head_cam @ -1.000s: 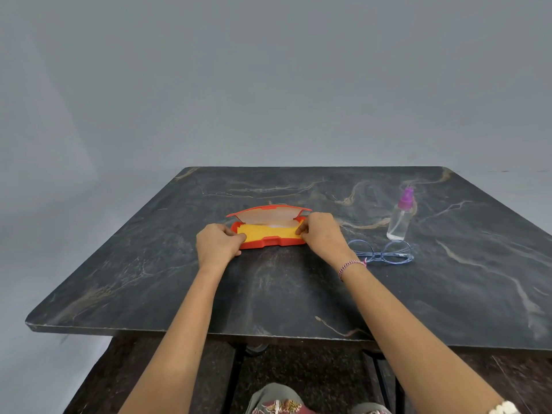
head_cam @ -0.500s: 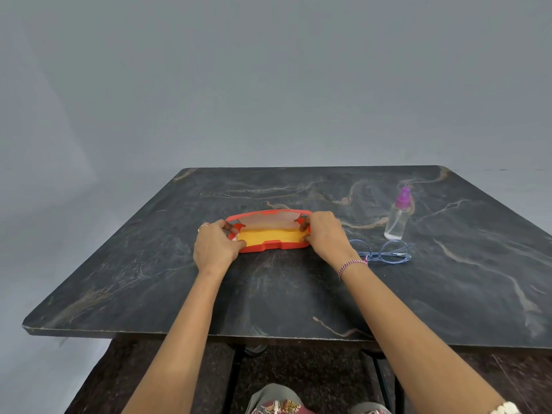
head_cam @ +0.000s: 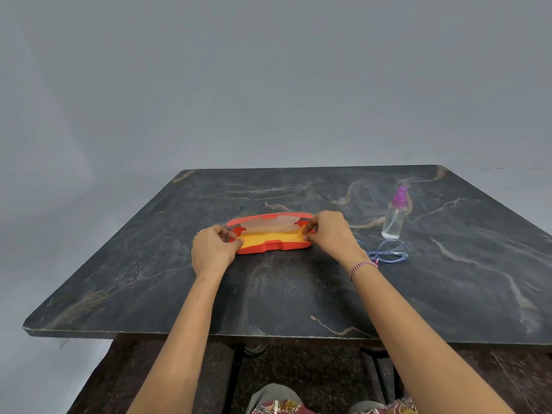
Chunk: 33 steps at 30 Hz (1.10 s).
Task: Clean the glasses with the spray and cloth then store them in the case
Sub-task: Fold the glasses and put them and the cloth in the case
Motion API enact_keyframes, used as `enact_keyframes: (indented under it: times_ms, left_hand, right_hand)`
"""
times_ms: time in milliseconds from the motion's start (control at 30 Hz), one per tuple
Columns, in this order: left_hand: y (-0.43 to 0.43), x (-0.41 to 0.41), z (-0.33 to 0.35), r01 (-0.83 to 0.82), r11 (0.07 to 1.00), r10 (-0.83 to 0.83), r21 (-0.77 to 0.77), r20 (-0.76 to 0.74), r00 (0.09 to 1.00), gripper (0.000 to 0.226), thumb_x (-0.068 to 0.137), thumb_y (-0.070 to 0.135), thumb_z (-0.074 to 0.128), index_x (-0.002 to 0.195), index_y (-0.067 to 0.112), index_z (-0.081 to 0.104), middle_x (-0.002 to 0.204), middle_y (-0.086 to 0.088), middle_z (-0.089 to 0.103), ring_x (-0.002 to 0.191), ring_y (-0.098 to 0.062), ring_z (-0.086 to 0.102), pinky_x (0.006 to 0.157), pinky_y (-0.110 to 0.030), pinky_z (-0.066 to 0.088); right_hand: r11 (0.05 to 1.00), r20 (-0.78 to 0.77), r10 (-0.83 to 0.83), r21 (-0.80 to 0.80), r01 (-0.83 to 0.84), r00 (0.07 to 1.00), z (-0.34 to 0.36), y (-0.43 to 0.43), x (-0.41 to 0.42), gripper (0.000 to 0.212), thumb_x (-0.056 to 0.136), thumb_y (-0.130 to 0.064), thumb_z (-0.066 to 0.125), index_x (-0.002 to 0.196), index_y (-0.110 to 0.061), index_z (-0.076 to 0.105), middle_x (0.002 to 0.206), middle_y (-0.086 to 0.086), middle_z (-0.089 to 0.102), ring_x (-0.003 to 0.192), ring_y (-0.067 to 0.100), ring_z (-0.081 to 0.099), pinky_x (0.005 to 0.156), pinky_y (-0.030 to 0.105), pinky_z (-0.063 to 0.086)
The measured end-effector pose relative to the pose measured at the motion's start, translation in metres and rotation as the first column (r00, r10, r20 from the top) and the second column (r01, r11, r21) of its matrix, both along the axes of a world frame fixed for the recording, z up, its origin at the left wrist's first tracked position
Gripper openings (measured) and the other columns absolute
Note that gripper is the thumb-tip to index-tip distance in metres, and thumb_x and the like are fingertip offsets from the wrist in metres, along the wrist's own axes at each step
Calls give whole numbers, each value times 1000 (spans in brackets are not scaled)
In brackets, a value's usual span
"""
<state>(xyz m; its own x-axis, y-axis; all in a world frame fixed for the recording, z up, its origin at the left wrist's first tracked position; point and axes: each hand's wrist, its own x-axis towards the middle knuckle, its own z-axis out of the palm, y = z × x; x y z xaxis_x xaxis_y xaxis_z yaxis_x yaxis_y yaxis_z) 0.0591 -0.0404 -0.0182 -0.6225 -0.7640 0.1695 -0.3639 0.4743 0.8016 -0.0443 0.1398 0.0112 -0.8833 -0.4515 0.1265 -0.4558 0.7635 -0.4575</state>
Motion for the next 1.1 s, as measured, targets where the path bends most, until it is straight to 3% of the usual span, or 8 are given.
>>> enact_keyframes:
  times_ms: [133,267,467,600,700,800,933,1100]
  left_hand:
    - [3,4,2,-44,998,43,-55,-17,999,23,69,26,78,63,30,56,90,-5,65,89,-22,62,77,-38,52]
    - [12,10,10,-55,985,53,-161,-17,998,21,73,27,76,72,23,56,93,-7,63,92,-21,59,68,-32,43]
    - [43,10,27,-25,967,1,-254,-94,996,16,77,26,73,85,19,61,95,-4,59,90,-17,54,71,-28,37]
    - [75,-6,31,137,968,-167,-208,-133,977,9,79,24,72,83,18,67,80,5,63,75,-8,56,69,-22,39]
    - [103,-21,25,311,935,-332,-169,-112,937,4,80,18,70,80,14,71,70,6,62,62,-4,54,63,-18,38]
    - [125,-34,16,434,891,-449,-131,-114,886,4,80,13,69,83,13,72,69,2,65,57,-8,55,66,-25,48]
    - [141,-45,9,469,864,-486,-186,-63,871,15,82,15,70,96,13,73,72,5,64,56,1,52,67,-17,45]
    - [147,-48,10,484,841,-503,-241,-22,864,15,84,17,69,97,13,74,84,-3,74,66,-7,59,70,-16,45]
  right_hand:
    - [999,28,-4,-44,5,1000,7,9,4,10,81,-5,68,90,-7,73,95,8,72,95,20,64,87,28,49]
    - [999,29,-4,-38,5,1000,12,17,5,9,79,-8,72,87,-8,73,93,8,72,94,18,64,88,31,49]
    - [987,-45,-43,-159,35,998,20,44,4,8,80,-11,71,88,-10,73,60,-9,54,61,4,50,60,17,39]
    - [976,-101,-85,-209,63,991,27,76,0,9,81,-10,71,89,-7,73,66,-5,59,57,-1,48,52,3,35]
    - [986,-115,-101,-145,83,988,25,99,-4,14,82,-11,70,95,-7,73,72,2,64,60,3,51,58,5,37]
    - [988,-138,-141,-85,131,980,21,118,-6,15,83,-11,68,97,-7,73,89,12,70,79,18,61,74,21,43]
    - [991,-173,-128,25,134,977,16,134,-7,17,84,-12,68,98,-6,74,100,14,67,91,24,61,80,27,43]
    - [992,-182,-95,68,109,979,11,145,-11,19,85,-10,65,102,-7,72,106,13,62,98,27,59,84,27,42]
